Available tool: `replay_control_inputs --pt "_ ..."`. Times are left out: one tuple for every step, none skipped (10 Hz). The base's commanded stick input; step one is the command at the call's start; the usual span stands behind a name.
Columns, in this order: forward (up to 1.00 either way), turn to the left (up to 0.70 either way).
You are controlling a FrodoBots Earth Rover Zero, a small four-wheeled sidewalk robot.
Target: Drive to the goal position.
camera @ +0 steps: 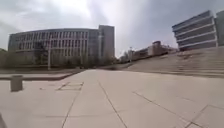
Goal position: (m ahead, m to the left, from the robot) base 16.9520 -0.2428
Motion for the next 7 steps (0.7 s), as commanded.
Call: replay_control_inputs --pt "0.7 0.0" --pt "0.7 0.0" --pt "0.7 0.0" --pt "0.7 0.0" --pt "0.7 0.0" --pt "0.7 0.0" --pt "0.7 0.0"
